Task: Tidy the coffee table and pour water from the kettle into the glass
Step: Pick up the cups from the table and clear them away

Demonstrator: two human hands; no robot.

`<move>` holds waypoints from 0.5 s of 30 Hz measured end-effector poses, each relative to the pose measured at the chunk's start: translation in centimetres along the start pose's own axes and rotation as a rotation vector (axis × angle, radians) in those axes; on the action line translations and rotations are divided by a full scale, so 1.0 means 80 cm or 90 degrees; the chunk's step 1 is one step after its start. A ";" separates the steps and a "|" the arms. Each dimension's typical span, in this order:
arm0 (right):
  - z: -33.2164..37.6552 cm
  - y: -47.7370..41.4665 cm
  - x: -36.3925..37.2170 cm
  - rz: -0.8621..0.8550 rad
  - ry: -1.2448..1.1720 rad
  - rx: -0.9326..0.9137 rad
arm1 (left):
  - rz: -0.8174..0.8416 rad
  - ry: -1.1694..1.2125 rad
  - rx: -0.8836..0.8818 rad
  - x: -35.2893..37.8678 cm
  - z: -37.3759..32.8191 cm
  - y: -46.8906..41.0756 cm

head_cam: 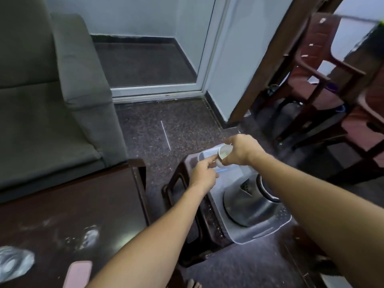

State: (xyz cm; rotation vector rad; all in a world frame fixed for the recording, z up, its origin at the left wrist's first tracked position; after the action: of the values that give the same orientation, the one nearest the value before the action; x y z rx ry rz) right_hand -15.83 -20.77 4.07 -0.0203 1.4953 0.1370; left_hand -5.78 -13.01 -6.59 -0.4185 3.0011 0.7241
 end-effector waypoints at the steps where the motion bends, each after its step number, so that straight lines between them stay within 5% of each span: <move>1: -0.019 -0.011 0.000 0.015 0.007 0.008 | 0.007 -0.010 -0.003 0.018 -0.003 -0.007; 15: -0.151 -0.092 0.110 0.151 0.013 0.025 | 0.096 -0.145 -0.094 0.138 0.039 -0.089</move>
State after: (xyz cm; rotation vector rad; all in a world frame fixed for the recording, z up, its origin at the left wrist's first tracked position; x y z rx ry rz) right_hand -26.41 -28.59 -6.10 0.1887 1.5173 0.2984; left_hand -14.66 -20.50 -13.50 -0.1031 2.7962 0.9388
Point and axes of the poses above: each hand's wrist, its own y-axis away from the middle knuckle, its own x-axis out of the palm, z = x × y, the point moved 9 cm from there along -y, towards the middle knuckle, and after that the axes turned 15 degrees about -z, right-handed, at the moved point
